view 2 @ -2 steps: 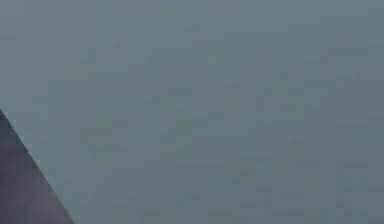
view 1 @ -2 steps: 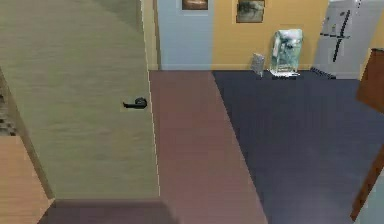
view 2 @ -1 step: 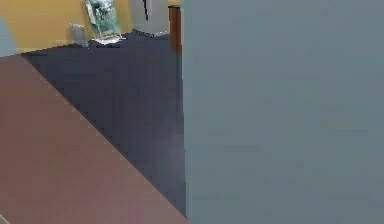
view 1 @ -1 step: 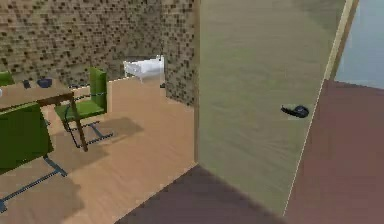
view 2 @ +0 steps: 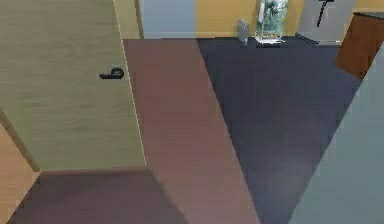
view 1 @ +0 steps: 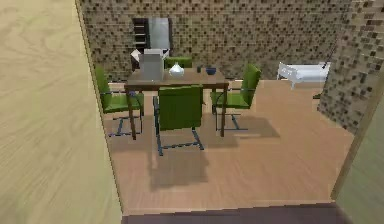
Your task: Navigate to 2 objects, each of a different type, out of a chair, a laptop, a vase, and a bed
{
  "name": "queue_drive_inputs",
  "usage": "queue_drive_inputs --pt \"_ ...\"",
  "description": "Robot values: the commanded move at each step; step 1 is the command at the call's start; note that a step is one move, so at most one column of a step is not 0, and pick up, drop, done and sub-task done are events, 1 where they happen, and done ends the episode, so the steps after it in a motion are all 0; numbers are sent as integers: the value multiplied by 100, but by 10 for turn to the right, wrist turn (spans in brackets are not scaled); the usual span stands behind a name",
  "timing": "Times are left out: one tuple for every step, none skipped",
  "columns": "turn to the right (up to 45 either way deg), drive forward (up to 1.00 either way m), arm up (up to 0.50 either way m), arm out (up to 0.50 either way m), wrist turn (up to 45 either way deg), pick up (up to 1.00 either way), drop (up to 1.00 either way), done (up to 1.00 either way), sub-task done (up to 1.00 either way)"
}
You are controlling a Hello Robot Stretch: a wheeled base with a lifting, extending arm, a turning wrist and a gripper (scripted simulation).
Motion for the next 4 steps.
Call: queue_drive_inputs --pt "0 100 0 0 0 0 0 0 0" --pt "-360 0 0 0 0 0 0 0 0" --pt "0 5 0 0 0 0 0 0 0" --pt "270 0 0 0 0 0 0 0 0"
